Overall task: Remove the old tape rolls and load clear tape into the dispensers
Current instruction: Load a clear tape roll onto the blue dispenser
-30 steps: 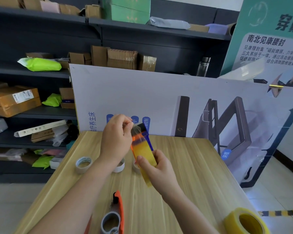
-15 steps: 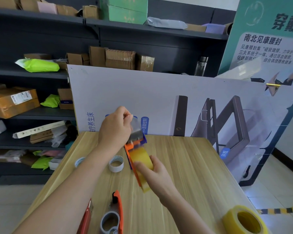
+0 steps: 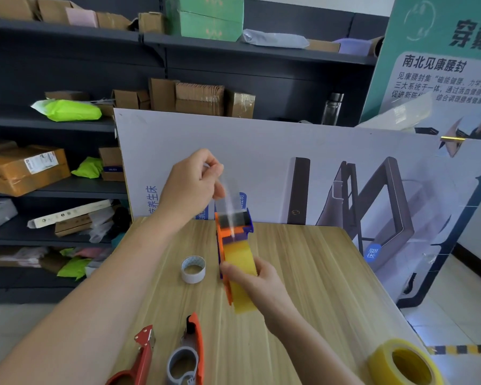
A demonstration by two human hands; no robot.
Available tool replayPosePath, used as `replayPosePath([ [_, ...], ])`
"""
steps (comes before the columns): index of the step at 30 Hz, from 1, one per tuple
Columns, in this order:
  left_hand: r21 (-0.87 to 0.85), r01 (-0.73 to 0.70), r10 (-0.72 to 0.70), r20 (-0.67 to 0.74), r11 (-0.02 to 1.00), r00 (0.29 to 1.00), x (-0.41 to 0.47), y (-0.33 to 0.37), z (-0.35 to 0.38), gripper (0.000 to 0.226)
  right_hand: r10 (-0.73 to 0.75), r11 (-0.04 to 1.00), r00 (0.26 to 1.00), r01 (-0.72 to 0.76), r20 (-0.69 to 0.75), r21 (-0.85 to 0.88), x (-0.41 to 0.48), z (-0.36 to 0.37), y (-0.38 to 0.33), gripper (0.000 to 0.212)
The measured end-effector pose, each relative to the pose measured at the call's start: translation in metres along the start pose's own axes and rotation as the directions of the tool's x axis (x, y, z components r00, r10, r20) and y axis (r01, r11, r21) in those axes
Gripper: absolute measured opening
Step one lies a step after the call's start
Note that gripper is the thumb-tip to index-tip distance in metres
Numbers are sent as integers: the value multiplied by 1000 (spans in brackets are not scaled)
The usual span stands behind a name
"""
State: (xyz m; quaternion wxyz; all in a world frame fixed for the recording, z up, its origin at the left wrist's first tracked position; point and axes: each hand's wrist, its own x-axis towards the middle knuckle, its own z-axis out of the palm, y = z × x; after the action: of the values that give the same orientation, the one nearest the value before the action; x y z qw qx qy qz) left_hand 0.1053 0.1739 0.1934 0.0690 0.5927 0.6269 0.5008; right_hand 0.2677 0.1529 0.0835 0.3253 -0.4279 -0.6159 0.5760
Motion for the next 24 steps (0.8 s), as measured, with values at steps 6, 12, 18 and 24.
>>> replayPosePath([
  [6,-6,-19,18,-117,1000,993,22,6,-12,16,-142,986,990,144,-27,79,-7,-2,-7,39],
  [12,67,-66,72,-93,996,993,30,9,-8,15,-139,988,990,136,32,71,-8,1,-4,36],
  [18,25,23,-16,-236,999,972,41,0,-13,16,-179,978,984,179,-7,108,-10,-2,1,26],
  [24,75,8,6,-187,997,982,48,-5,-11,17,-155,979,987,159,-42,127,-7,1,6,58],
])
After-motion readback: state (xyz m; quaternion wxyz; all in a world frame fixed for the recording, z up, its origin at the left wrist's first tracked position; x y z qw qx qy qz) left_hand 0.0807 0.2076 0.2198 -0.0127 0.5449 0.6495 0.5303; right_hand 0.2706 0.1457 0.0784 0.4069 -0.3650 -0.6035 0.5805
